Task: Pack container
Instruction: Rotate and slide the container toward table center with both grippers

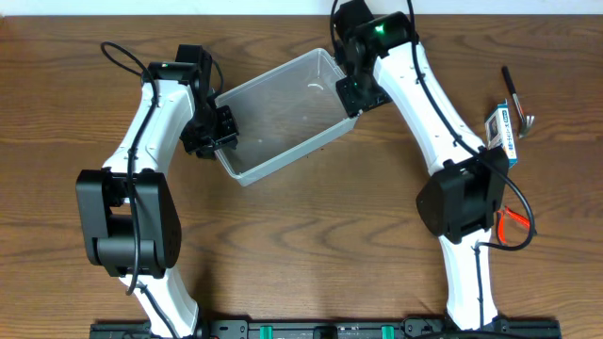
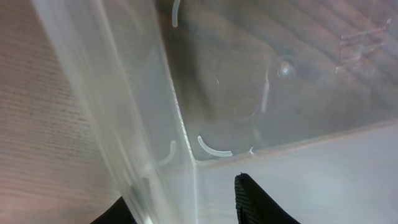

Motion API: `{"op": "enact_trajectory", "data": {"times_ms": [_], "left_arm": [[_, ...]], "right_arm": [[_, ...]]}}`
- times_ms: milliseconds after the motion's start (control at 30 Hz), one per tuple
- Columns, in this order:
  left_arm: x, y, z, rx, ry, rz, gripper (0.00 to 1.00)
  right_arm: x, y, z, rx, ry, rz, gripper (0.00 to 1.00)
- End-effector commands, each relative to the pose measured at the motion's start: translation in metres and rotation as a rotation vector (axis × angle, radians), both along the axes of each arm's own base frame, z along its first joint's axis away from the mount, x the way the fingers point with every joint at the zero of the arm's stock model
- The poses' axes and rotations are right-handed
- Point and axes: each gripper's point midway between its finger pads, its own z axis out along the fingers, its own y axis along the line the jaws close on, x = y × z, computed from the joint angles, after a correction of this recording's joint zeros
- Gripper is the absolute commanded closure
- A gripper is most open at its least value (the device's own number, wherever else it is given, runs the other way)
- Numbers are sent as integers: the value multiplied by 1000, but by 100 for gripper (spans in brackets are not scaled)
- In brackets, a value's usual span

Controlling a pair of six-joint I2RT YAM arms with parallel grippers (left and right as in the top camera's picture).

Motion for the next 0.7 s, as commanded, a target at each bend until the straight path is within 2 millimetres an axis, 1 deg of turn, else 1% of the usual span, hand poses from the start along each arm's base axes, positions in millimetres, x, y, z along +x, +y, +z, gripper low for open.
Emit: {"op": "enact_trajectory", "data": {"times_ms": [0,167,233,267,400,533,667], "left_arm": [[-4,-2,-4,-11,3,-81,64],[2,-2,-4,-12,-31,-130,64],[4,-2,-4,-12,-42,-138,64],[5,-2,-4,-12,-44,-138,64],[5,-2,-4,-12,-46,-139,64],[5,-2,-4,-12,-46,-137,64],[5,-2,-4,-12,-46,-137,64]], "right_arm": [[12,-25,11,-16,-40,-66,44],[22,-45,11,-12,-53,-109,43],[27,-47,12,16,-62,-99,42],[29,-45,12,41,-64,-89,43],[40,-28,15,159,-87,1,44],[52,-15,20,186,-147,49,43],[55,2,21,203,-169,116,42]]}}
